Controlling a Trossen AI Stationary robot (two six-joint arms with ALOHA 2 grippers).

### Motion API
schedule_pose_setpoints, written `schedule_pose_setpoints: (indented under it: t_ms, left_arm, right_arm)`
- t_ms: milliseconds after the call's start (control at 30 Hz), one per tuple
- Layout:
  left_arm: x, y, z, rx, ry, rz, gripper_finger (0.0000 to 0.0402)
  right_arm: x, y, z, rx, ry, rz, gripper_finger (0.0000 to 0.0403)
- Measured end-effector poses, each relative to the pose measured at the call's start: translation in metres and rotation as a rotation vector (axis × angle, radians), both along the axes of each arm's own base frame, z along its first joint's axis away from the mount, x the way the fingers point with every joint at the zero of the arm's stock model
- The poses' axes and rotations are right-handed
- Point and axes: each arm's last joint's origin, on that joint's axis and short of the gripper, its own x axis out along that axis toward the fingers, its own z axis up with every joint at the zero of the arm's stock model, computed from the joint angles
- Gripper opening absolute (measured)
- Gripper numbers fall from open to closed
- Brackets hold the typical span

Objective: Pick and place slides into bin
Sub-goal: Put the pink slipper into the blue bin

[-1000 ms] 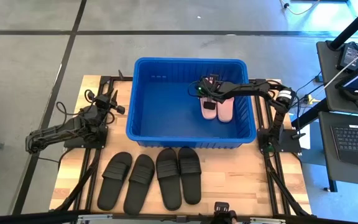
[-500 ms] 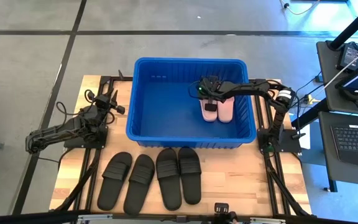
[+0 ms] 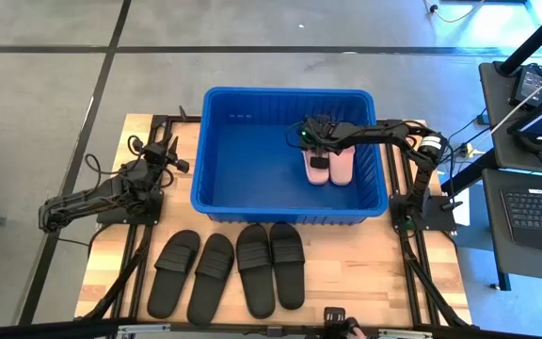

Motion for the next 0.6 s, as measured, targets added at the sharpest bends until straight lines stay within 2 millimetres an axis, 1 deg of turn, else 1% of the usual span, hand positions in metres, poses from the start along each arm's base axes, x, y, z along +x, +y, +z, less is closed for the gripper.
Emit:
schedule_pose_setpoints:
  t_ms: [100,267,400,500,600]
  left_arm:
    - [0.0000,0.0000,0.0000,0.000,0.000,0.000,0.0082]
    - [0.0000,0.0000,0.0000,0.000,0.000,0.000,0.0082]
    - [0.0000,0.0000,0.0000,0.000,0.000,0.000,0.0082]
    - [0.0000,0.0000,0.0000,0.000,0.000,0.000,0.0082]
    - [0.0000,0.0000,0.0000,0.000,0.000,0.000,0.0082]
  right_arm:
    - [-0.0004,0.0006,-0.0006,0.016,-0.001,0.005,0.0129]
    - [-0.0008,0.0005,0.0000,0.014,0.000,0.004,0.0210]
    - [-0.0010,-0.0005,0.0009,-0.022,0.016,-0.013,0.0267]
    - [-0.0012,-0.0004,0.0011,-0.038,0.027,-0.019,0.0297]
    - [0.0002,0.0020,0.0011,-0.040,0.030,-0.011,0.0310]
